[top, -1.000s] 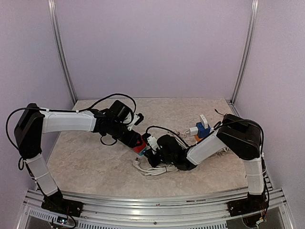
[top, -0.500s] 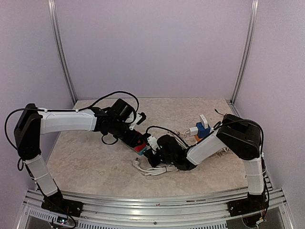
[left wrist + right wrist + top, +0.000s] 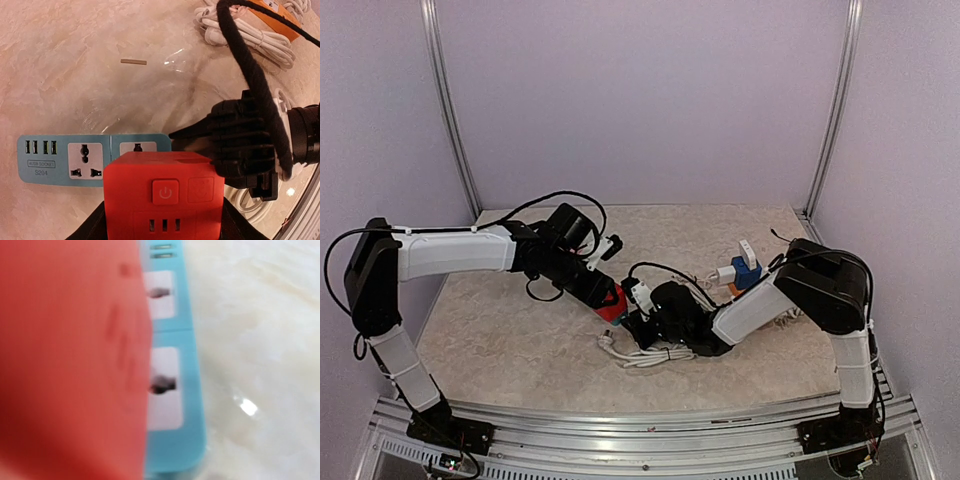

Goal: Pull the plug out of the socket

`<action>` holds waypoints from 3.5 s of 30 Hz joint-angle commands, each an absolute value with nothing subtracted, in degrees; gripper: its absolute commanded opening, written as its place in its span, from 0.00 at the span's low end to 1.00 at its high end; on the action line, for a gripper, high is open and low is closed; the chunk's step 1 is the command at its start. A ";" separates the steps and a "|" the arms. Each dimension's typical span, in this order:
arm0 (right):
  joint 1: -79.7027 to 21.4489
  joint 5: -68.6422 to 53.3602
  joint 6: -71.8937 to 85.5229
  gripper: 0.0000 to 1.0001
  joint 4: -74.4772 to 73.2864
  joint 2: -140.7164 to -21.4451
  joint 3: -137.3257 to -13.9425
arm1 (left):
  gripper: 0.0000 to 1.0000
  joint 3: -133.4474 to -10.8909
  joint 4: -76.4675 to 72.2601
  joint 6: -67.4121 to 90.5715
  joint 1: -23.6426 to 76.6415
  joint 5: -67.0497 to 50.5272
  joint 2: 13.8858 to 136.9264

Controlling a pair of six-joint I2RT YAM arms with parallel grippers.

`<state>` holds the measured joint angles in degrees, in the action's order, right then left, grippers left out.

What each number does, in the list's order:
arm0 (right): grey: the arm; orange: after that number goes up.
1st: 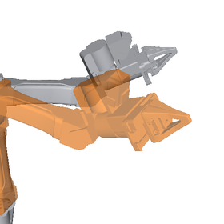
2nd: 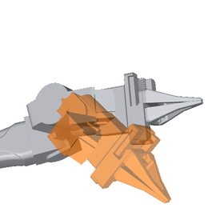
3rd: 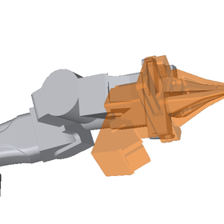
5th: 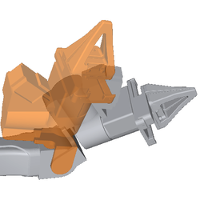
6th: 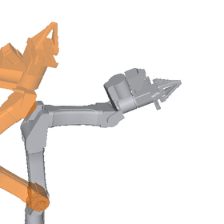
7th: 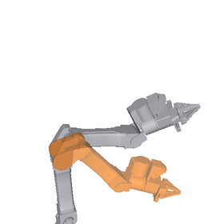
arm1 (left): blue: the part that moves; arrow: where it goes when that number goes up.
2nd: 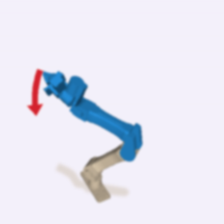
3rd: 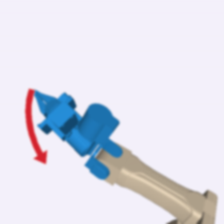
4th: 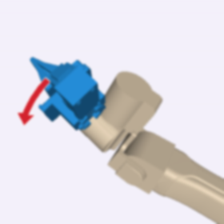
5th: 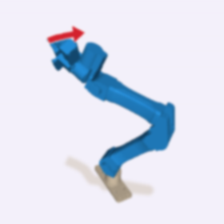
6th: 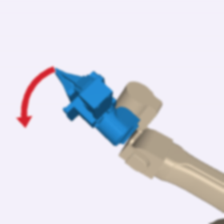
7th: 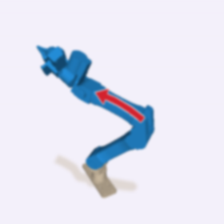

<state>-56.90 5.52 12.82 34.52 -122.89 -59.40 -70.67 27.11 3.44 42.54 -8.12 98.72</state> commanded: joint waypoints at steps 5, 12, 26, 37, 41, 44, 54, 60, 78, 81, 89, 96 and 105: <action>-56.10 6.65 11.64 0.47 25.22 -118.03 -57.22 | 0.16 -68.00 23.98 5.11 38.77 -12.69 91.72; -56.08 6.75 10.14 0.58 23.04 -110.41 -57.32 | 0.19 -66.20 22.41 9.17 31.66 -13.62 87.13; -56.07 6.43 9.66 0.63 20.66 -100.92 -54.23 | 0.22 -62.25 15.28 20.93 9.71 -23.67 85.06; -56.07 6.30 10.57 0.63 20.13 -99.28 -52.00 | 0.24 -68.31 2.79 29.37 -1.40 -38.62 98.11; -55.99 6.32 10.73 0.63 20.08 -99.21 -51.44 | 0.25 -70.28 -2.44 33.68 -1.92 -41.48 104.44; -55.99 6.06 11.28 0.63 20.65 -98.61 -50.39 | 0.25 -72.09 -4.53 35.35 -2.04 -42.06 107.56; -55.99 6.26 11.63 0.62 20.92 -97.83 -48.96 | 0.28 -77.56 -8.99 40.51 -2.20 -46.84 117.68; -55.98 6.19 11.57 0.62 20.92 -97.82 -48.82 | 0.30 -79.86 -9.74 42.15 -2.29 -47.87 121.59; -55.90 5.70 11.16 0.63 19.92 -97.54 -49.75 | 0.57 -81.71 -4.49 41.97 -3.67 -46.63 126.78; -55.90 5.72 11.31 0.63 19.79 -97.16 -49.54 | 0.59 -81.37 -3.46 41.94 -4.19 -46.50 126.73; -55.91 5.33 11.62 0.63 20.03 -96.55 -49.38 | 0.81 -81.24 1.44 40.29 -5.09 -44.35 125.45; -55.90 5.19 11.41 0.63 19.54 -95.81 -49.22 | 0.88 -77.31 4.09 39.98 -7.11 -38.28 121.28; -56.15 6.03 8.66 0.61 12.85 -95.70 -51.66 | 0.92 -74.29 10.99 34.77 -6.74 -26.72 110.10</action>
<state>-56.45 5.58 10.63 18.59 -96.95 -49.78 -75.57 6.72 38.54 -7.40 -33.56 116.60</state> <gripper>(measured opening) 0.617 0.915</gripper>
